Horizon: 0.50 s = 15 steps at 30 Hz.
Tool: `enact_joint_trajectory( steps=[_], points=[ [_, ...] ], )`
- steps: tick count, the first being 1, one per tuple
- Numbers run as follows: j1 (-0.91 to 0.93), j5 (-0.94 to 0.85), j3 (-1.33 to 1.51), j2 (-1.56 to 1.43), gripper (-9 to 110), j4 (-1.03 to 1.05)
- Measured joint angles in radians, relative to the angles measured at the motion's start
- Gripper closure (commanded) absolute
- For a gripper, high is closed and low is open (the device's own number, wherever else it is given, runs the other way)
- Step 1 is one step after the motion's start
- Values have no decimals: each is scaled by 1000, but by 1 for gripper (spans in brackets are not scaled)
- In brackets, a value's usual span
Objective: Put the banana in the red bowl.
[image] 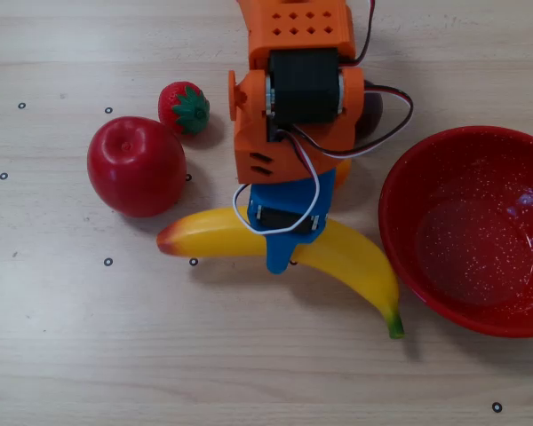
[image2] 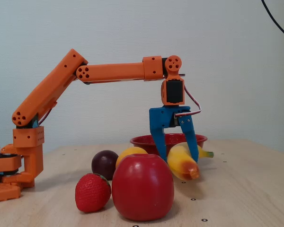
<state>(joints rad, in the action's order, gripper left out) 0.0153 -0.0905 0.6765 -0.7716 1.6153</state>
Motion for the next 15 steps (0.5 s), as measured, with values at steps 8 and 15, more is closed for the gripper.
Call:
enact_joint_trajectory(
  steps=[8,15],
  points=[
    [-2,0,0,-3,101,2],
    [-32,-14,0,-32,101,0]
  ],
)
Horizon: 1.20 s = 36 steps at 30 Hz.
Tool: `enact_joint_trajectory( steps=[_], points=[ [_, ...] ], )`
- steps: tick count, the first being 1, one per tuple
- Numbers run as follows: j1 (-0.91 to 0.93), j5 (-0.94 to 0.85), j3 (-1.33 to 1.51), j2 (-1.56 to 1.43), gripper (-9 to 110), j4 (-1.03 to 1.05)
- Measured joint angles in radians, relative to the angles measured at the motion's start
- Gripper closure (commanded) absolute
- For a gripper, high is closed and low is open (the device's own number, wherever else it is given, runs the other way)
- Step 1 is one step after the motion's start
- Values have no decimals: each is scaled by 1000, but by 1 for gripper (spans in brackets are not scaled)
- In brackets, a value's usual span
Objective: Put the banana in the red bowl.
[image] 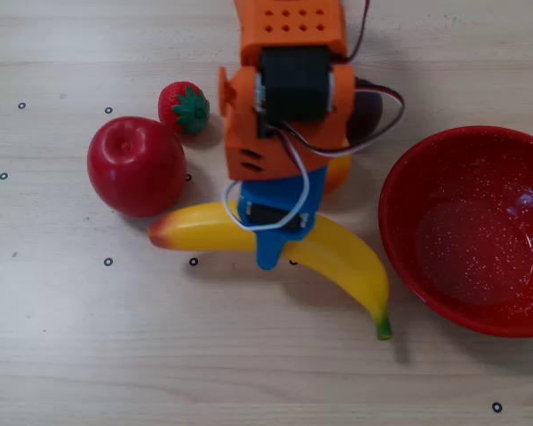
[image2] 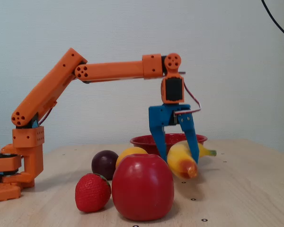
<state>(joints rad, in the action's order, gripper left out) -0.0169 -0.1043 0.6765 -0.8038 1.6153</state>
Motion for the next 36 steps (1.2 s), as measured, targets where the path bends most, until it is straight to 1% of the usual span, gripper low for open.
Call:
enact_joint_trajectory(
  steps=[8,13,18,36],
  points=[
    [-28,-35,-155,-34,101,44],
    [-20,-44,-153,-54,101,46],
    [-15,-51,-106,-179,101,41],
    [308,-52,137,-383,101,-20]
  ],
)
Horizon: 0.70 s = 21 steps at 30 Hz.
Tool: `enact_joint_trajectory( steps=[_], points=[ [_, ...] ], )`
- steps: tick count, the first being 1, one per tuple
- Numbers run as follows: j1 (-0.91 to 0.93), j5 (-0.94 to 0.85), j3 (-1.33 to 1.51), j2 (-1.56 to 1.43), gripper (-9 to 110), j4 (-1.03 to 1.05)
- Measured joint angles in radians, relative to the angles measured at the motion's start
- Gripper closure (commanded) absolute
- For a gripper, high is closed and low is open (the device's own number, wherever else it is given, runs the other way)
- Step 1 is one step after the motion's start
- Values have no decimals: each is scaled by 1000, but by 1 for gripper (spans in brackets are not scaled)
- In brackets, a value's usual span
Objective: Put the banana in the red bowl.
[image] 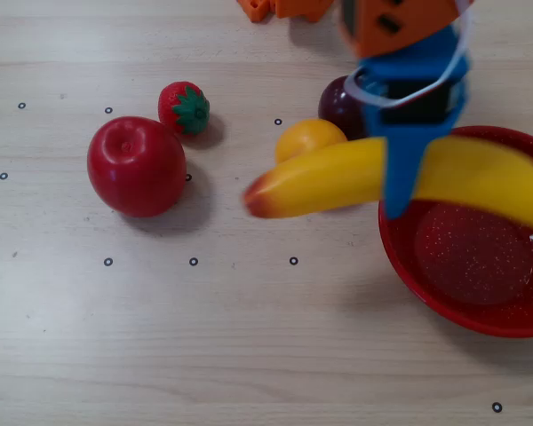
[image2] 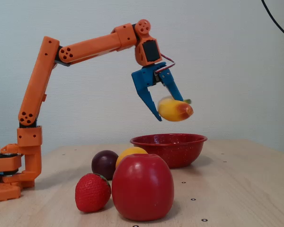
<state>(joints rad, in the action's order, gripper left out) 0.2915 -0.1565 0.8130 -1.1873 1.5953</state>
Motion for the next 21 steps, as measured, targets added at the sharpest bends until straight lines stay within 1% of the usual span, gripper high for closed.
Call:
enact_joint_trajectory(
  steps=[11,16,21],
  points=[
    [247,8,21,0,101,0],
    [264,12,21,20,101,-14],
    [261,64,21,146,101,-91]
  ],
)
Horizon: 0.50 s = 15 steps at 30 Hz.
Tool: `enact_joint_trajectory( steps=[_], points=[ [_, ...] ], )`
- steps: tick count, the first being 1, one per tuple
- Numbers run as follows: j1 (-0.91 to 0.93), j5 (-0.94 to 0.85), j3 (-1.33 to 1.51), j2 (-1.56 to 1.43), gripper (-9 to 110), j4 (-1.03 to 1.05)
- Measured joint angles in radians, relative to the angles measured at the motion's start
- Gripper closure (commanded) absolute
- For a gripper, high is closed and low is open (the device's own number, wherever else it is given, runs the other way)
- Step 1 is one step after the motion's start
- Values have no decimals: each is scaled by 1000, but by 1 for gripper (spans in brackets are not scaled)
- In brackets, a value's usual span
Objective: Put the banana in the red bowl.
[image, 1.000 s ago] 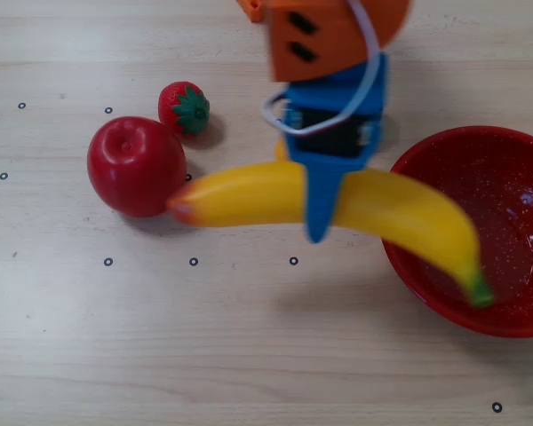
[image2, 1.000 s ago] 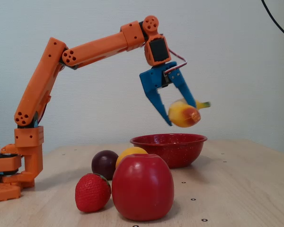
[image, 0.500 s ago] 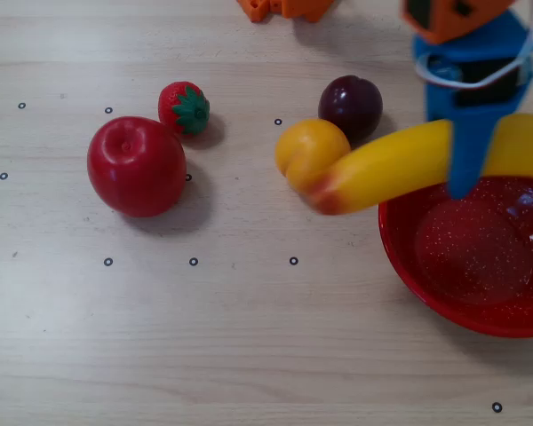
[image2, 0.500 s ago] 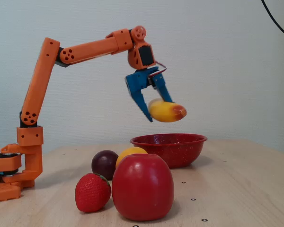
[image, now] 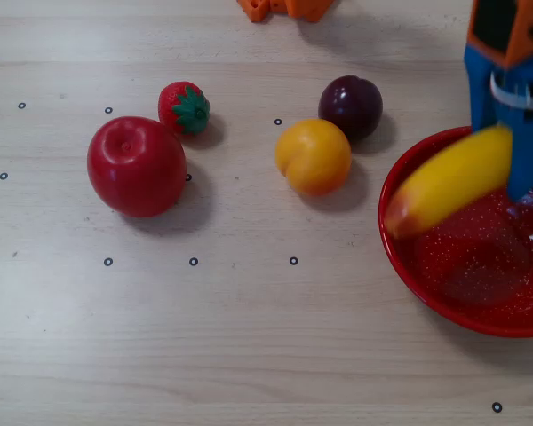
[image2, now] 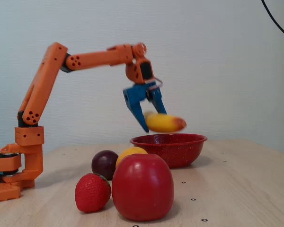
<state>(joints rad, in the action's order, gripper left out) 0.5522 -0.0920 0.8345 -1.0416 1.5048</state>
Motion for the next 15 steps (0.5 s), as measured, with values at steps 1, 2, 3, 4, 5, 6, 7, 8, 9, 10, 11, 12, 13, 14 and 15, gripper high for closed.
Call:
enact_joint_trajectory(
  steps=[1,2,3,4,5,6,7,8,9,10,11,12,13,14,15],
  points=[
    [0,6,0,25,101,-14],
    [0,17,0,46,101,-26],
    [0,34,0,66,101,-40],
    [0,46,0,81,99,-55],
    [0,63,-2,94,91,-67],
    [0,80,-2,100,84,-71],
    [0,91,-2,100,79,-75],
    [-3,95,-2,100,74,-75],
    [-6,103,-2,100,71,-75],
    [-14,114,-2,100,71,-75],
    [-23,114,-3,100,73,-75],
    [-34,114,-5,100,76,-75],
    [-41,114,-8,100,80,-75],
    [-46,112,-11,100,84,-75],
    [-48,112,-12,95,89,-91]
  ],
)
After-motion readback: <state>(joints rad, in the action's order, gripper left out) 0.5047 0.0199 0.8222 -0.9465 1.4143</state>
